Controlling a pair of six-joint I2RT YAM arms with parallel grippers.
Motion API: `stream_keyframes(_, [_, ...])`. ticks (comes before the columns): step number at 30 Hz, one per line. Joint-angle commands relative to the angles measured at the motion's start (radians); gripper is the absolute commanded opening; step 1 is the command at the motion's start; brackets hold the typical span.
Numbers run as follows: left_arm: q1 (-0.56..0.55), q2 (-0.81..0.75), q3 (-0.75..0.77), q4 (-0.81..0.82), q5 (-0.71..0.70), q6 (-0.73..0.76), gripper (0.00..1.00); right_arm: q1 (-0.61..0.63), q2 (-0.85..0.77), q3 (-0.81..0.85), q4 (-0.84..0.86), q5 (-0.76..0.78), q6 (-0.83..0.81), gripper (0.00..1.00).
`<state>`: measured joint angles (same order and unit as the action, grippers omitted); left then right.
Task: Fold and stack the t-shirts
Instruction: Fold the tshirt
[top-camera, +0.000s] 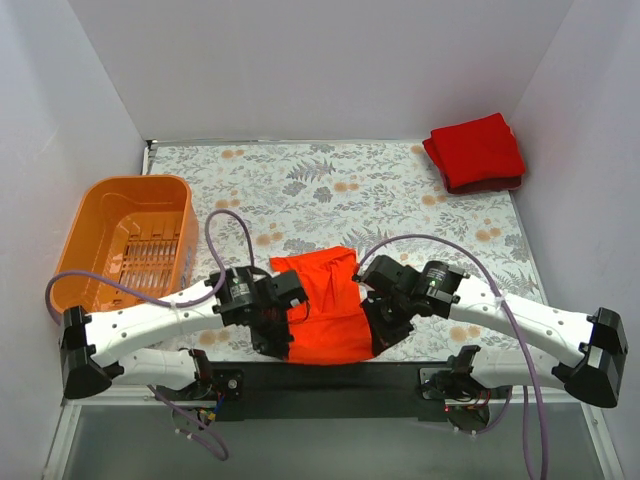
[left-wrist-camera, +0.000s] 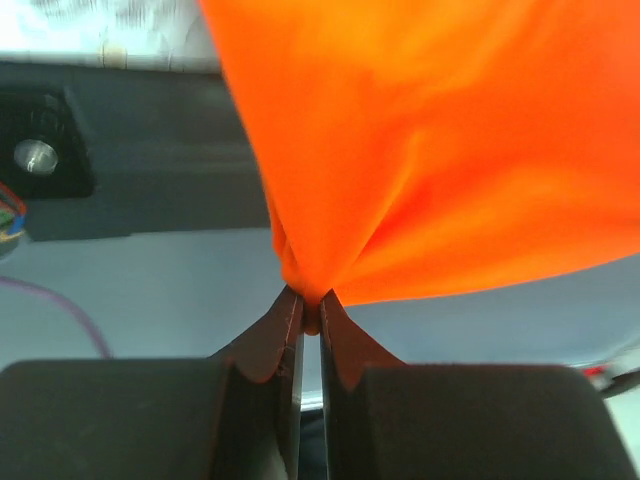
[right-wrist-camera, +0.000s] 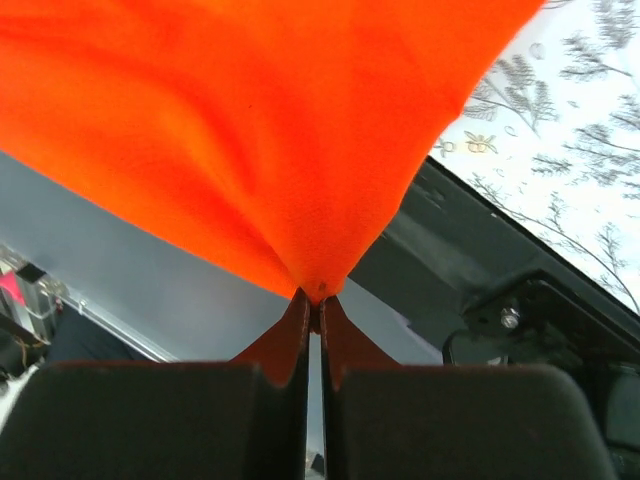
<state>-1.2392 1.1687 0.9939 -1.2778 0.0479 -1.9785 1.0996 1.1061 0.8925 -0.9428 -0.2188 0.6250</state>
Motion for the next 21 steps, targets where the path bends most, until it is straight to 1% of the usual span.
stream_keyframes(1, [0.131,-0.017,0.104,-0.115,-0.078,-0.024,0.0,-0.033,0.03,0.135,-0.126,0.05,-0.013,0.01])
stream_keyframes(2, [0.197,-0.011,0.132,-0.111,-0.101,0.012,0.0,-0.064,0.038,0.158,-0.131,0.055,-0.042,0.01])
stream_keyframes(3, [0.228,-0.001,0.146,-0.106,-0.111,0.07,0.0,-0.085,0.046,0.175,-0.139,0.052,-0.057,0.01])
stream_keyframes(5, [0.3,0.029,0.19,-0.089,-0.129,0.125,0.0,-0.147,0.078,0.227,-0.148,0.042,-0.112,0.01])
stream_keyframes(6, [0.32,0.04,0.209,-0.088,-0.135,0.162,0.0,-0.164,0.089,0.249,-0.152,0.038,-0.129,0.01])
stream_keyframes(7, [0.343,0.057,0.227,-0.086,-0.144,0.173,0.0,-0.193,0.11,0.3,-0.162,0.027,-0.142,0.01])
stream_keyframes(10, [0.375,0.077,0.281,-0.077,-0.174,0.22,0.0,-0.248,0.153,0.367,-0.181,0.015,-0.192,0.01])
stream_keyframes(15, [0.472,0.117,0.296,-0.008,-0.18,0.303,0.0,-0.32,0.253,0.48,-0.191,-0.014,-0.268,0.01])
stream_keyframes(19, [0.565,0.143,0.292,0.081,-0.146,0.368,0.0,-0.391,0.33,0.56,-0.191,-0.025,-0.333,0.01])
stream_keyframes(21, [0.595,0.169,0.292,0.106,-0.137,0.406,0.0,-0.414,0.377,0.6,-0.189,-0.034,-0.358,0.01])
